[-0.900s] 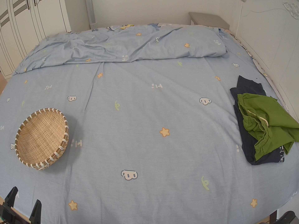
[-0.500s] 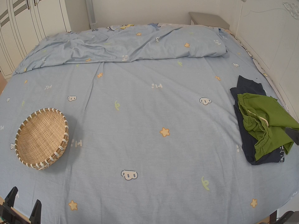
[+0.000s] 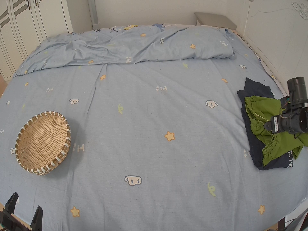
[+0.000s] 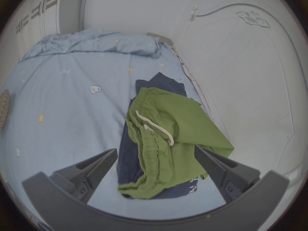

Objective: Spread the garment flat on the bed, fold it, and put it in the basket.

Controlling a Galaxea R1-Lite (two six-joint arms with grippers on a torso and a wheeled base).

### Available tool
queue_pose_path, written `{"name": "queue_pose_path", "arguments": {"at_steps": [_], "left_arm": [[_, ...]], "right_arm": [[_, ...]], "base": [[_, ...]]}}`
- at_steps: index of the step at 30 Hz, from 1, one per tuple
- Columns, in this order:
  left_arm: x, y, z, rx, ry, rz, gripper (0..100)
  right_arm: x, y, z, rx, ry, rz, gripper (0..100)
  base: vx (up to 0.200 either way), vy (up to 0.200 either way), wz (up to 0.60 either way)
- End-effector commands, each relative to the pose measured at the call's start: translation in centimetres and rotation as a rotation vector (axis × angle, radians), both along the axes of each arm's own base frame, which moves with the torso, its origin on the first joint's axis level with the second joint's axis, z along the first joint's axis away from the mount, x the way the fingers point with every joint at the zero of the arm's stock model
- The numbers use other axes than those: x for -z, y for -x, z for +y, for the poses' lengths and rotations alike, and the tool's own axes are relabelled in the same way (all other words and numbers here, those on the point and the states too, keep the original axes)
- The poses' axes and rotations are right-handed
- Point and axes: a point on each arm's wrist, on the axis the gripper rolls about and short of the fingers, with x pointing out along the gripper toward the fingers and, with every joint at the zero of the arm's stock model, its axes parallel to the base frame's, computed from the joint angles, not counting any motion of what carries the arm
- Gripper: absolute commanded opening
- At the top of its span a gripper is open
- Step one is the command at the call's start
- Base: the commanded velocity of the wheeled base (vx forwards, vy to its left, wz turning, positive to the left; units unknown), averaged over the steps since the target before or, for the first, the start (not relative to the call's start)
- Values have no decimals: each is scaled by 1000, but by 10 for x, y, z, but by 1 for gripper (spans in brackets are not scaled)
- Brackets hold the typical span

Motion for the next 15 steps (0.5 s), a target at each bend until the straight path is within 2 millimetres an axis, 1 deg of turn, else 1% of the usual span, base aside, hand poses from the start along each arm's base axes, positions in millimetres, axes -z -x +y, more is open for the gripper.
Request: {"name": "queue_pose_path", "arguments": {"at_steps": [1,2,10,15], "left_arm": [[5,0,0,0,0,0,100],[5,0,0,0,0,0,100],[5,0,0,0,0,0,100],[5,0,0,0,0,0,100]], "right_arm": [[29,-39,3,20,30,91,100],[31,-44,2,27,31,94,100],[36,-53,-5,57,34,105,100],[38,-54,-8,67,31,110,100]], "base": [[0,0,0],[0,0,0],[0,0,0],[0,0,0]]}}
